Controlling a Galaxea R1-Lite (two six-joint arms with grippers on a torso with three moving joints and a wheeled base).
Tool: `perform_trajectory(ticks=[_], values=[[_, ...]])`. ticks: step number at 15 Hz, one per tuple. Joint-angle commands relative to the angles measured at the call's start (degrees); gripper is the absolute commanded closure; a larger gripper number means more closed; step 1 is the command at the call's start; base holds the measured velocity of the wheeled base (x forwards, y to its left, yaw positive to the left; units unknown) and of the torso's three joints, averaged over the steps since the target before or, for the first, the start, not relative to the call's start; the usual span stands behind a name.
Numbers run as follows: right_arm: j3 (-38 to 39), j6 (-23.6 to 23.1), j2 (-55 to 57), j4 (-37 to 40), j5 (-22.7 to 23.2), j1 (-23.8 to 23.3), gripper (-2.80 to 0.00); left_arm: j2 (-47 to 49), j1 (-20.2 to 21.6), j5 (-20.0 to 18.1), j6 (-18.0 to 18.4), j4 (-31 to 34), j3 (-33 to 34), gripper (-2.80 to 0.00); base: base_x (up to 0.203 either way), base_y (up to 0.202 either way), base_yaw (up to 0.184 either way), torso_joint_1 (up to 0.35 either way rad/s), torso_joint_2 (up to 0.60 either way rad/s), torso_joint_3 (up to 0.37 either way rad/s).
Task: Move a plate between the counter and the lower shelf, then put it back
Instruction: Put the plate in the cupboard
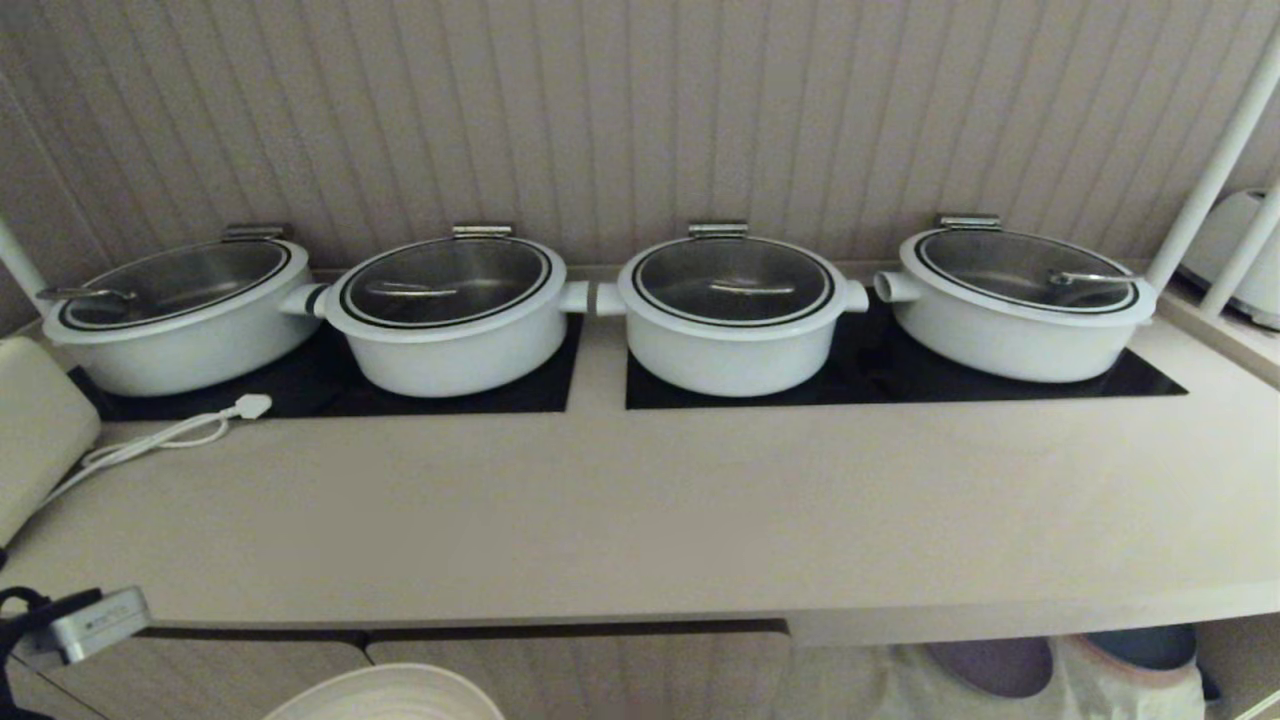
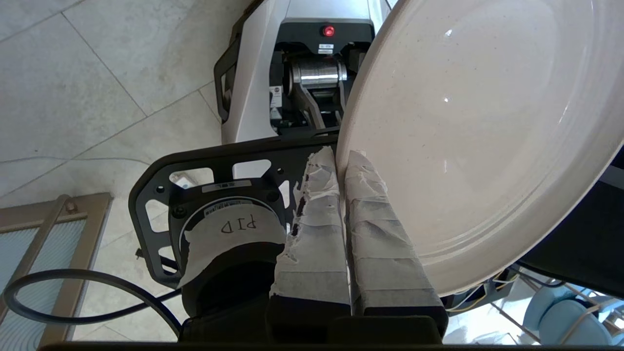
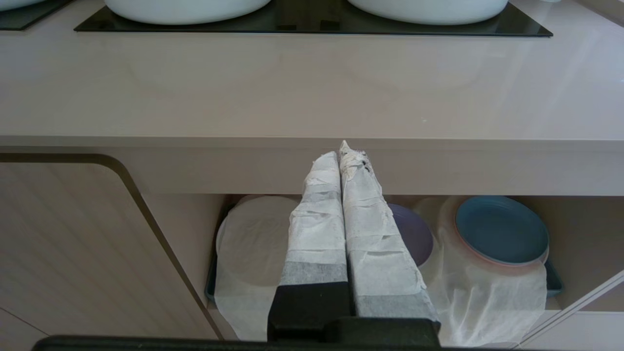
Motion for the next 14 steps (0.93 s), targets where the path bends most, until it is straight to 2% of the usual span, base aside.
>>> perform_trajectory(ticks=[1,14], values=[[0.0,-0.05,0.07,0.01,0.0,0.03,0.0,0.18,0.09,0.22,0.08,0.3,-0.49,0.0,0.0,0.0,0.0,0.0,0.0,0.0],[0.0,-0.05,0.07,0.01,0.0,0.0,0.0,0.08,-0.15,-0.16,0.08,0.08,-0.24,0.0,0.0,0.0,0.0,0.0,0.0,0.0]])
